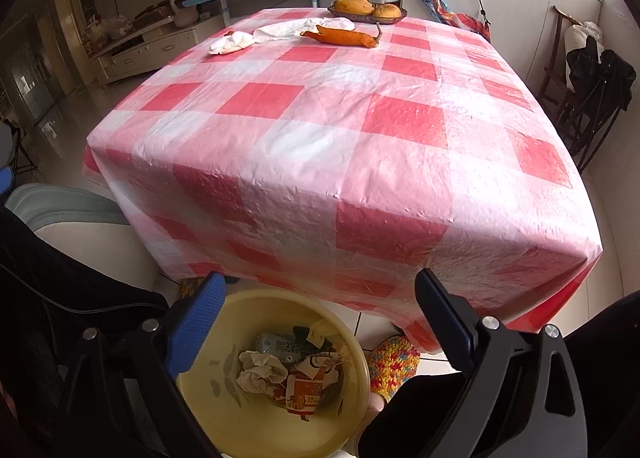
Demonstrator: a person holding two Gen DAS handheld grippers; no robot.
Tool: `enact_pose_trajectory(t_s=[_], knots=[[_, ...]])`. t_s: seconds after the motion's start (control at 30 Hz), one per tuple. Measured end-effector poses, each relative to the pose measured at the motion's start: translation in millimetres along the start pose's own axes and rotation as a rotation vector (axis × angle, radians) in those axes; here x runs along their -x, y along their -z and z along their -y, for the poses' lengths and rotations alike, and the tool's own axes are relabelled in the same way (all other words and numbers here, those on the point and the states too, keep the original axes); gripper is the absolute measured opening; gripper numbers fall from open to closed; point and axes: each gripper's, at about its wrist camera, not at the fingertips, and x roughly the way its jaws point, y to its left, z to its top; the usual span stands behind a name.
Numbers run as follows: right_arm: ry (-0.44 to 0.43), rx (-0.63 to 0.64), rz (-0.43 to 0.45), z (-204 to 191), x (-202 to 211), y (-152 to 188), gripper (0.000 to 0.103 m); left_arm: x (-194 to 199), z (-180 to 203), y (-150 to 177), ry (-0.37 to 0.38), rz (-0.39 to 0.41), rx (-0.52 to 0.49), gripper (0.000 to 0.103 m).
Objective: Collect trash
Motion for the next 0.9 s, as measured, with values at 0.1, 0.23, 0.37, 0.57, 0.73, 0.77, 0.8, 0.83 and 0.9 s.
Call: enact_pose_trajectory(t_s=[0.1, 0.23, 0.37, 0.57, 0.73, 0.77, 0.8, 0.83, 0.9], knots=[[0.014, 0.025, -0.002, -3.9, -0.8, 1.5, 0.092, -0.8, -1.0, 0.7, 0.006, -0.007, 0.009, 0.096], [0.022, 0.037, -0.007, -5.4, -3.1, 1.3, 0.092, -2.2, -1.5, 0.3, 0.003, -0.01, 0.011, 0.096], [0.023, 0.033, -0.007, -5.1, -3.0, 1.4, 0.092, -4.5, -0.6, 0.8, -0.003, -0.016, 0.001, 0.096], [0.028, 0.032, -0.009, -5.2, -3.3, 1.8, 0.094, -6.9, 0.7, 1.7, -0.009, -0.022, -0.005, 0.096], [0.03, 0.038, -0.012, -6.6, -4.9, 1.7, 0.094, -8.1, 0.6, 2.9, -0.014, -0.029, -0.003, 0.096], [0.03, 0.039, -0.012, -6.8, -5.2, 1.9, 0.094, -8.2, 0.5, 2.8, -0.015, -0.029, -0.003, 0.096], [0.031, 0.04, -0.013, -6.9, -5.3, 2.0, 0.094, -8.5, 0.5, 2.7, -0.016, -0.029, -0.003, 0.096], [0.031, 0.04, -0.013, -6.8, -5.5, 2.0, 0.094, -8.2, 0.6, 2.8, -0.015, -0.029, -0.004, 0.096], [0.032, 0.038, -0.012, -6.7, -5.5, 2.1, 0.094, -8.6, 0.6, 2.7, -0.016, -0.03, -0.007, 0.096]])
